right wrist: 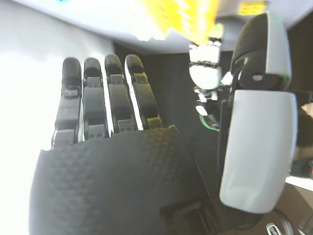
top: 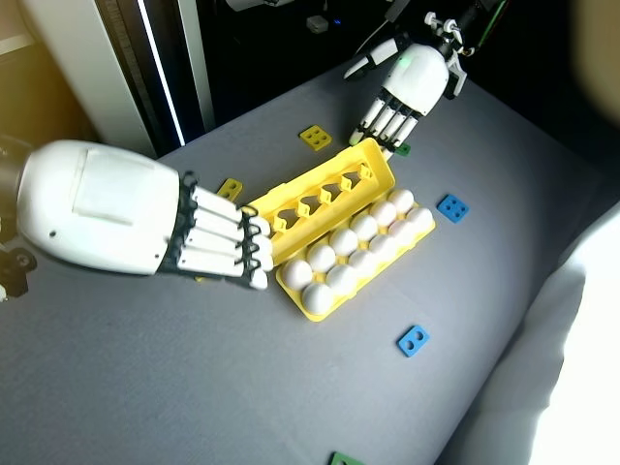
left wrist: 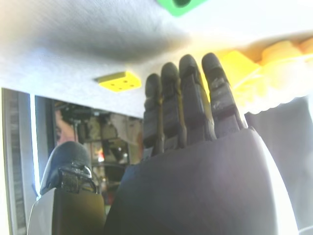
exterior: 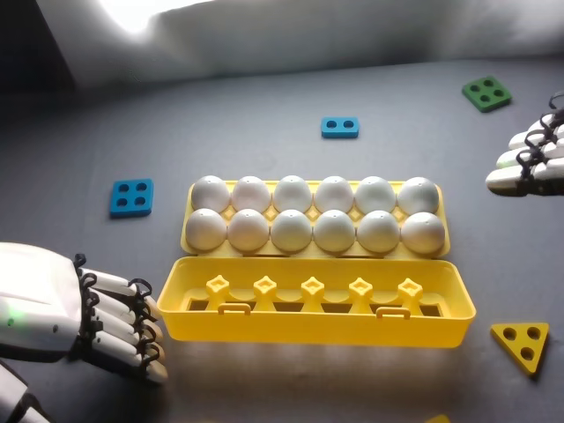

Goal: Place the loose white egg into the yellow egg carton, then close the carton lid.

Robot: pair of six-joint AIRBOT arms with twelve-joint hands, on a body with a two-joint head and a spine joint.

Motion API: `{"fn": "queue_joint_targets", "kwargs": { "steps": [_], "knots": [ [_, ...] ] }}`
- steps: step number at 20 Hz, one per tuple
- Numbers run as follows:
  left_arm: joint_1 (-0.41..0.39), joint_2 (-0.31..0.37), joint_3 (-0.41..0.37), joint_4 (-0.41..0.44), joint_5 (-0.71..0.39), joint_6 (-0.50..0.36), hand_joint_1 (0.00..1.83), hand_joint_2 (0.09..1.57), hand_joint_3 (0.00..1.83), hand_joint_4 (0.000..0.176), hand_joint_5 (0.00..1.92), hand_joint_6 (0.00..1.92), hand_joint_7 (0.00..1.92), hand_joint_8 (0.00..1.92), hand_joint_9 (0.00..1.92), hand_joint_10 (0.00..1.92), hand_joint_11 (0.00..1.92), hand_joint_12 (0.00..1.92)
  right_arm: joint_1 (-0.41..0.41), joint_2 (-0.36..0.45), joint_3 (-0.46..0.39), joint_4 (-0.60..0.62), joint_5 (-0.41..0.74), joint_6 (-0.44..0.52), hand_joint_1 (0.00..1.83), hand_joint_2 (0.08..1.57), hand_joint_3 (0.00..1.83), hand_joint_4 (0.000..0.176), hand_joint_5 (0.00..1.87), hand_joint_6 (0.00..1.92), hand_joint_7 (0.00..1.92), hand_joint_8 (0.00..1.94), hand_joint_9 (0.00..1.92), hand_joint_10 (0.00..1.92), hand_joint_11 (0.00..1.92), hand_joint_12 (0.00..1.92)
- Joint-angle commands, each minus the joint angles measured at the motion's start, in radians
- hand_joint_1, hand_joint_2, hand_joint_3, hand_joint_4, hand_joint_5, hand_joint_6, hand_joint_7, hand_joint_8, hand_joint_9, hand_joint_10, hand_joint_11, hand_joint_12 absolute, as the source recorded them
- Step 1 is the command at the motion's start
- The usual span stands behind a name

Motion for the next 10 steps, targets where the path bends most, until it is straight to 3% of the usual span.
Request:
{"fn": "queue_joint_targets", "kwargs": {
  "steps": [1, 10],
  "knots": [
    [-0.002, 0.010, 0.001, -0.054, -0.039, 0.000, 0.00, 1.14, 0.00, 0.000, 0.29, 0.00, 0.29, 0.00, 0.24, 0.00, 0.00, 0.40, 0.003, 0.012, 0.000, 0.044, 0.052, 0.013, 0.56, 0.86, 0.00, 0.000, 0.17, 0.00, 0.16, 0.00, 0.14, 0.00, 0.00, 0.52],
    [-0.016, 0.006, -0.018, -0.071, 0.004, 0.003, 0.00, 1.14, 0.00, 0.000, 0.25, 0.00, 0.23, 0.00, 0.19, 0.00, 0.00, 0.34, 0.029, 0.010, -0.018, 0.044, 0.056, 0.021, 0.36, 0.87, 0.00, 0.000, 0.19, 0.00, 0.17, 0.00, 0.15, 0.00, 0.00, 0.46]
  ]
}}
